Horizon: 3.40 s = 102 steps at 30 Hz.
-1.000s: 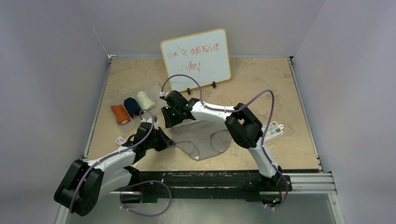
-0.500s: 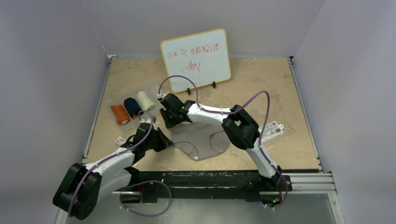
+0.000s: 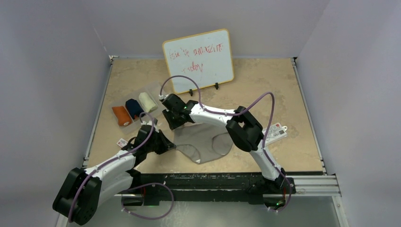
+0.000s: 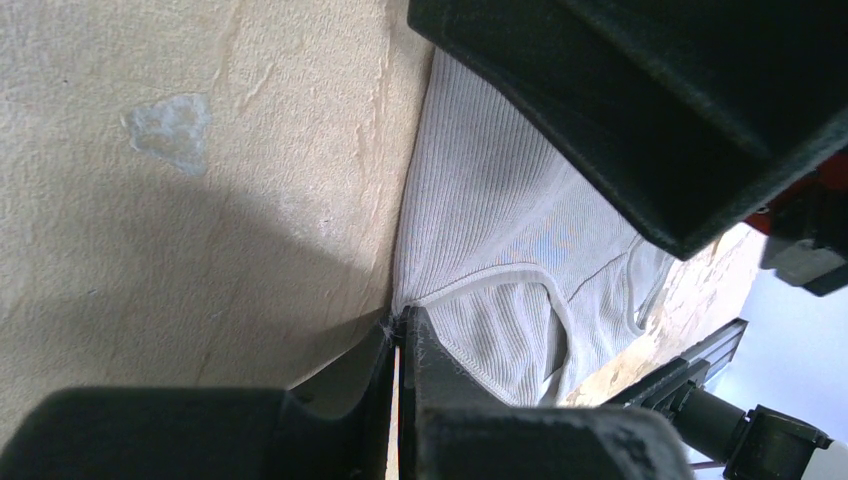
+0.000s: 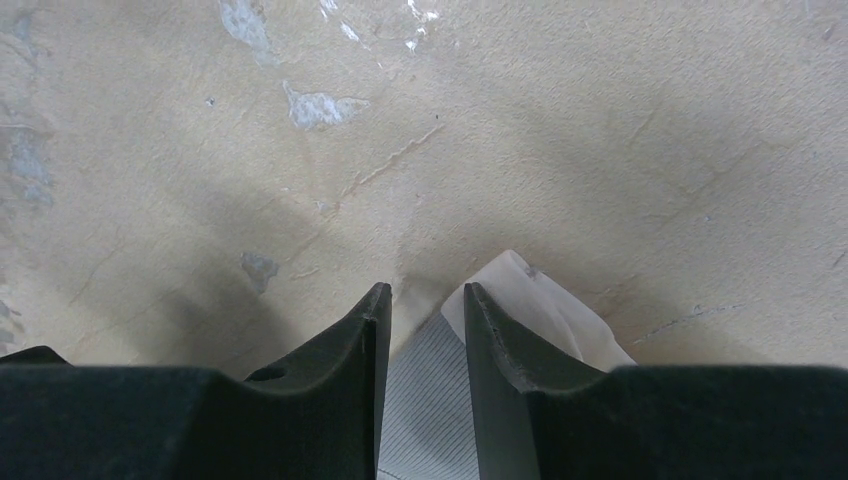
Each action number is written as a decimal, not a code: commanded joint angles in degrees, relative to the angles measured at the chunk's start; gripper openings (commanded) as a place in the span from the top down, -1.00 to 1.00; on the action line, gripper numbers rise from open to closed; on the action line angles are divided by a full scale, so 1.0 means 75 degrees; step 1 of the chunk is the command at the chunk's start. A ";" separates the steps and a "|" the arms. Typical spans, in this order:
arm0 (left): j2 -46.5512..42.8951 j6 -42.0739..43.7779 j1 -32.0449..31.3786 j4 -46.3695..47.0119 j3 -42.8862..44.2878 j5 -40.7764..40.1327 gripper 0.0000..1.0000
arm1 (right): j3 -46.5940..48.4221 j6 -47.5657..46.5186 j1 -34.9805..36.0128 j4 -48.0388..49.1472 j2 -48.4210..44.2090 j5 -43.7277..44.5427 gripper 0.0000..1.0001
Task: Roll the underwear
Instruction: Fold the underwear at the center of the board.
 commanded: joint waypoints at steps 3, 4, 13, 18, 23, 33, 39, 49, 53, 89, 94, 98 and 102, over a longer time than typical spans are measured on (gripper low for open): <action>-0.0062 0.0056 0.0012 -0.0091 0.0050 -0.0132 1.00 | 0.0494 -0.0217 0.0028 -0.0126 -0.0337 0.0031 0.28; -0.0054 0.0061 0.0009 -0.0081 0.0055 -0.0110 1.00 | 0.0574 -0.0231 0.0027 -0.0158 -0.0351 0.0012 0.27; -0.0121 0.0093 0.0014 -0.0169 0.0155 -0.0110 1.00 | 0.0827 -0.0225 0.0027 -0.0532 -0.0090 0.0299 0.28; -0.0147 0.0090 0.0016 -0.0161 0.0170 -0.0096 1.00 | 0.0799 -0.0121 0.0047 -0.0646 0.0168 0.0198 0.31; -0.0157 0.0114 0.0008 -0.0173 0.0231 -0.0085 1.00 | 0.0913 -0.0111 0.0064 -0.0826 0.0515 0.0404 0.34; -0.0164 0.0134 0.0017 -0.0167 0.0302 -0.0084 1.00 | 0.1443 -0.0301 0.0184 -0.1205 0.1147 0.0896 0.38; -0.0205 0.0102 0.0017 -0.0172 0.0227 -0.0112 1.00 | 0.1299 -0.0323 0.0195 -0.0756 0.0731 -0.0227 0.36; -0.0357 0.0114 0.0017 -0.0431 0.0249 -0.0134 1.00 | 0.1068 -0.0422 0.0196 -0.0443 -0.0191 0.0140 0.33; -0.0356 0.0120 0.0017 -0.0420 0.0266 -0.0139 1.00 | 0.1192 -0.0494 0.0190 -0.0678 -0.0023 0.0398 0.33; -0.1729 -0.0605 0.0017 -0.1291 -0.0148 -0.0129 -0.21 | 0.1274 -0.0292 0.0295 -0.1139 0.0963 0.0832 0.88; -0.0960 -0.0820 0.0017 -0.0474 -0.0390 -0.0022 -0.03 | 0.1232 -0.0265 0.0287 -0.1098 0.0824 0.0677 0.89; -0.0434 -0.0915 0.0017 0.0234 -0.0545 -0.0082 0.14 | 0.1182 -0.0212 0.0284 -0.1055 0.0761 0.0546 0.89; -0.0181 -0.0931 0.0017 0.0473 -0.0496 -0.0312 0.37 | 0.1081 -0.0168 0.0277 -0.1008 0.0663 0.0451 0.89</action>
